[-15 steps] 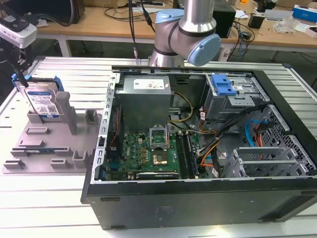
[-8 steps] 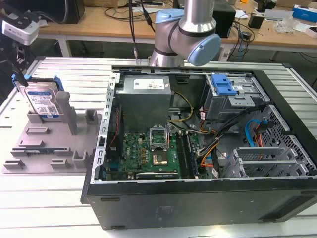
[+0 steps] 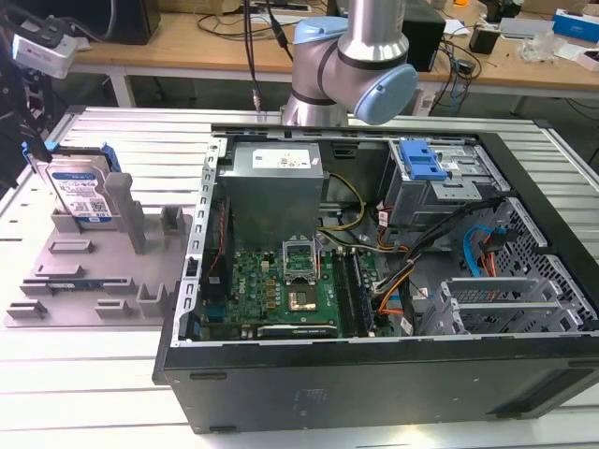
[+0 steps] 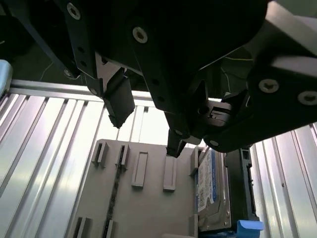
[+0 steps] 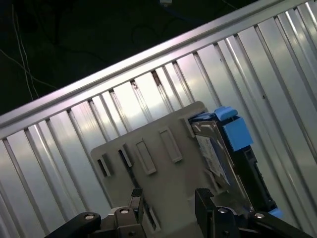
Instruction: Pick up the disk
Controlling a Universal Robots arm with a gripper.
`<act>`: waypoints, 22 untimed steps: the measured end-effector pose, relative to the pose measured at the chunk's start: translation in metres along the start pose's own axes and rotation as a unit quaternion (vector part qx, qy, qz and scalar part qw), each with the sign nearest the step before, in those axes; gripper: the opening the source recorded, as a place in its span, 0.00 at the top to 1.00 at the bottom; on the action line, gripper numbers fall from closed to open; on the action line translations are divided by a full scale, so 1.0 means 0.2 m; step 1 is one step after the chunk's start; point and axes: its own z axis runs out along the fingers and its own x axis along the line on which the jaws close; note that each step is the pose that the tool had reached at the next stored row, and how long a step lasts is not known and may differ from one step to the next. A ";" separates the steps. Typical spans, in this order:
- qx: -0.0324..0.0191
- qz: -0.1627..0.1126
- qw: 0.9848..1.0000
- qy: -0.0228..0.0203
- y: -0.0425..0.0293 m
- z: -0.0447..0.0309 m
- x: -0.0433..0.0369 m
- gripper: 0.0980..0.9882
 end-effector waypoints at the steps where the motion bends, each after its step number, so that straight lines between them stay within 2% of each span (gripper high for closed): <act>1: 0.000 -0.008 1.000 0.000 -0.002 0.000 -0.001 0.50; 4: 0.000 -0.036 0.999 0.001 -0.011 0.000 -0.004 0.50; 6: 0.000 -0.065 0.998 0.002 -0.014 0.001 -0.006 0.50; 8: 0.001 -0.080 0.997 0.002 -0.016 0.002 -0.006 0.50; 14: 0.004 -0.132 0.991 0.003 -0.025 0.006 -0.011 0.50; 17: 0.004 -0.139 0.990 0.004 -0.026 0.006 -0.011 0.50; 19: 0.004 -0.140 0.990 0.004 -0.025 0.006 -0.012 0.50; 21: 0.006 -0.139 0.990 0.010 -0.012 0.007 -0.042 0.50; 22: 0.006 -0.140 0.990 0.011 -0.002 0.007 -0.067 0.50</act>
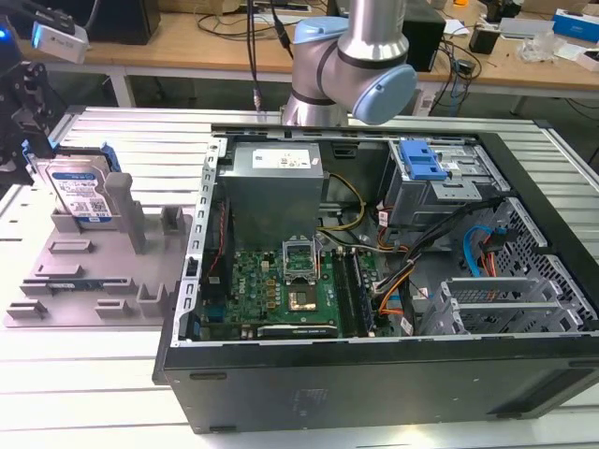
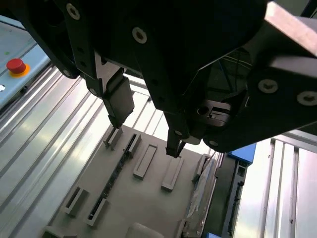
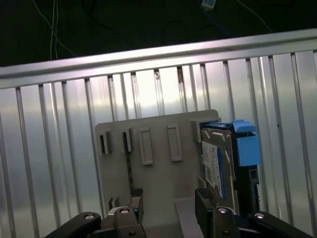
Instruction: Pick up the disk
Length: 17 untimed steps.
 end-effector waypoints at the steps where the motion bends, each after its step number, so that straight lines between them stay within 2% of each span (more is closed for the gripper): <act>1: 0.000 -0.002 1.000 0.000 0.003 0.000 -0.023 0.50; 2: 0.001 -0.007 1.000 0.000 0.007 0.000 -0.054 0.50; 6: 0.004 -0.024 1.000 0.000 0.009 0.000 -0.076 0.50; 11: 0.008 -0.037 0.999 0.000 0.017 -0.001 -0.140 0.50; 14: 0.011 -0.040 0.999 0.000 0.025 -0.001 -0.206 0.50; 17: 0.017 -0.041 0.999 0.001 0.043 -0.002 -0.317 0.50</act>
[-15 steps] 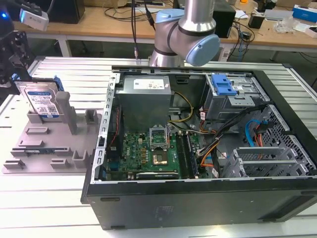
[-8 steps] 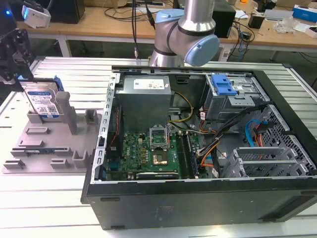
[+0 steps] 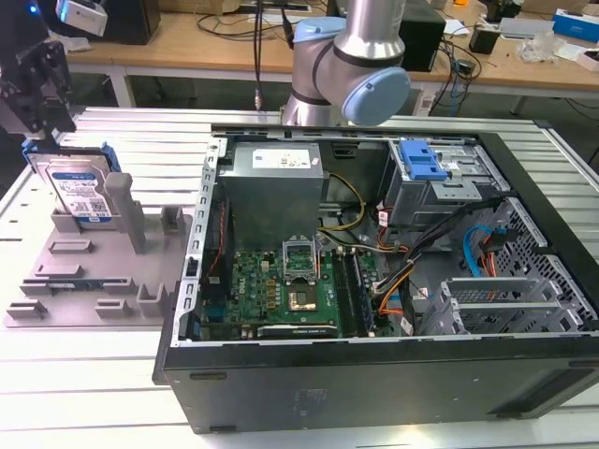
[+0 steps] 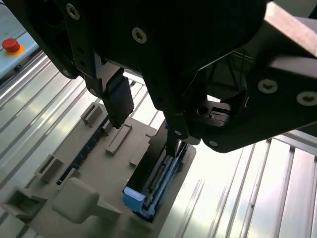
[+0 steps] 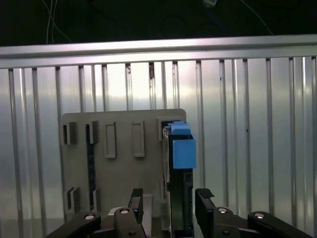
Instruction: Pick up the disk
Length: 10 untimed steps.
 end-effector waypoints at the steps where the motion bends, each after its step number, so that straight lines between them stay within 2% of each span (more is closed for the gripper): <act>1: 0.001 0.000 1.000 0.001 0.009 0.001 -0.035 0.50; 2: 0.002 0.000 1.000 0.001 0.030 0.002 -0.059 0.50; 3: 0.002 0.000 1.000 0.001 0.059 0.005 -0.059 0.50; 6: 0.002 -0.001 1.000 0.001 0.107 0.008 -0.057 0.50; 10: 0.002 -0.005 1.000 0.001 0.147 0.015 -0.055 0.50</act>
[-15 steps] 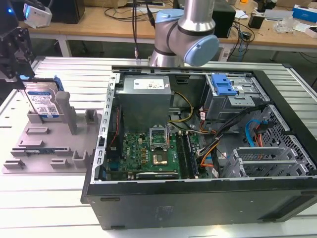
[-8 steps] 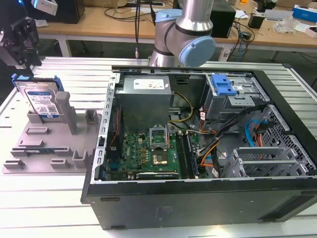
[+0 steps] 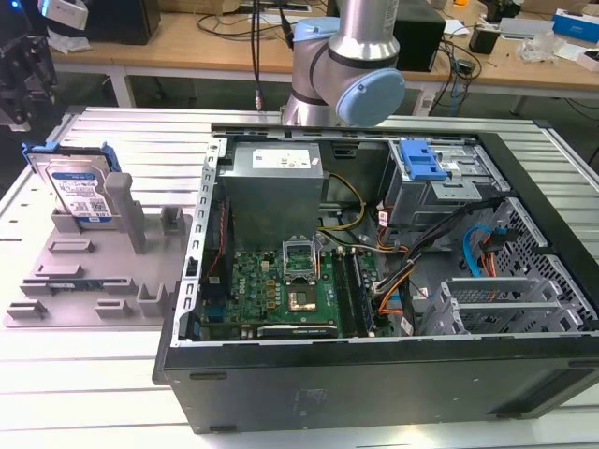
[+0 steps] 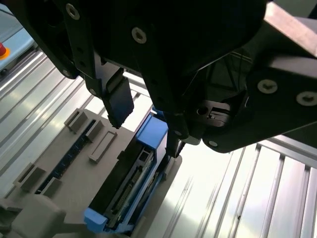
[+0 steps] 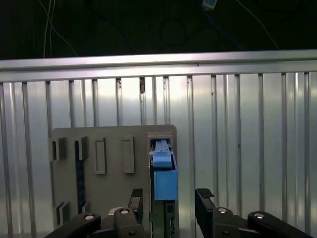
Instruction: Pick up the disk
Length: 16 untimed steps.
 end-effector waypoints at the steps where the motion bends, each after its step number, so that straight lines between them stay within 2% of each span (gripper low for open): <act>1: 0.000 -0.001 1.000 0.000 0.002 0.001 0.001 0.50; 16: -0.003 -0.004 1.000 0.000 0.003 0.012 0.013 0.50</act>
